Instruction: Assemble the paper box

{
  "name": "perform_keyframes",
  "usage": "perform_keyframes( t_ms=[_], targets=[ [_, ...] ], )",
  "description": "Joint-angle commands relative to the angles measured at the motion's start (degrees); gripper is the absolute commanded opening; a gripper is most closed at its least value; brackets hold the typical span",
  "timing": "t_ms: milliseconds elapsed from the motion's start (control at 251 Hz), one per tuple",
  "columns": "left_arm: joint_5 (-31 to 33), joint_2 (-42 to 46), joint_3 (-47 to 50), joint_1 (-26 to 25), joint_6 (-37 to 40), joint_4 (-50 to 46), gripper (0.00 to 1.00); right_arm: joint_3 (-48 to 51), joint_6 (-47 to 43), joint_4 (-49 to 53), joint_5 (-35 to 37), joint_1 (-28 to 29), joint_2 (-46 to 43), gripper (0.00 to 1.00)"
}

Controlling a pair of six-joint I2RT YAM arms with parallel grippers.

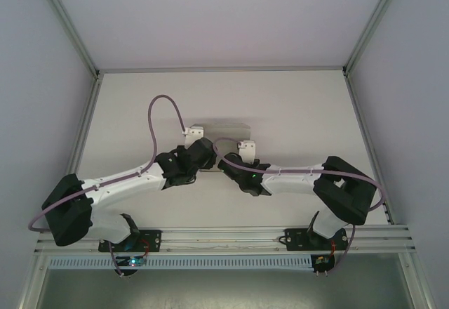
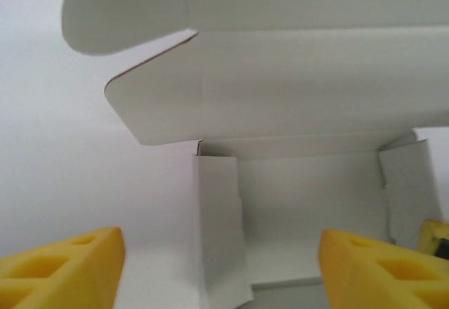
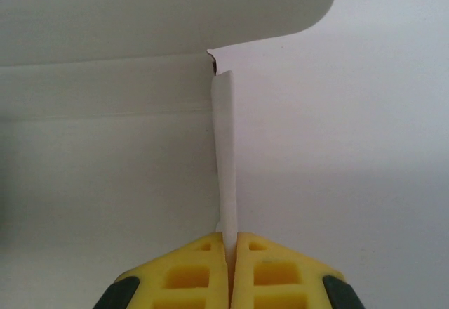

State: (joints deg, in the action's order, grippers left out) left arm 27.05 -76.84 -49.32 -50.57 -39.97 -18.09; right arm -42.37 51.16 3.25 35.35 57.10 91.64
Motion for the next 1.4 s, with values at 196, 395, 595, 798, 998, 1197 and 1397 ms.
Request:
perform_keyframes(
  t_ms=[196, 395, 595, 798, 998, 1197, 1397],
  targets=[
    [0.81, 4.24, 4.87, 2.85, -3.85, -1.37, 0.86, -1.31, 1.32, 0.33, -2.45, -0.69, 1.09, 0.00],
    [-22.29, 1.52, 12.09, 12.72, -4.42, 14.23, 0.55, 1.40, -3.38, -6.61, 0.39, 0.80, -2.07, 0.00],
    [-24.11, -1.94, 12.00, 13.69, -4.14, 18.44, 0.50, 2.16, -5.25, -9.96, -0.06, 1.10, -1.68, 0.00],
    [-20.98, -7.85, 8.92, 14.12, -4.24, 15.62, 0.33, 2.51, -5.79, -11.62, -0.36, 1.22, 0.52, 0.00],
    [-19.09, -7.26, 8.55, 14.13, -3.37, 13.80, 0.39, 1.82, -6.09, -9.55, 2.24, 1.51, 1.42, 0.00],
    [-17.50, -2.36, 9.15, 14.05, -3.73, 10.91, 0.47, 1.84, -7.00, -10.33, 3.89, 2.05, 1.60, 0.00],
    [-14.11, -2.77, 8.48, 14.01, -3.66, 9.18, 0.34, 3.16, -8.99, -13.67, 6.11, 3.30, 0.81, 0.00]
  ],
)
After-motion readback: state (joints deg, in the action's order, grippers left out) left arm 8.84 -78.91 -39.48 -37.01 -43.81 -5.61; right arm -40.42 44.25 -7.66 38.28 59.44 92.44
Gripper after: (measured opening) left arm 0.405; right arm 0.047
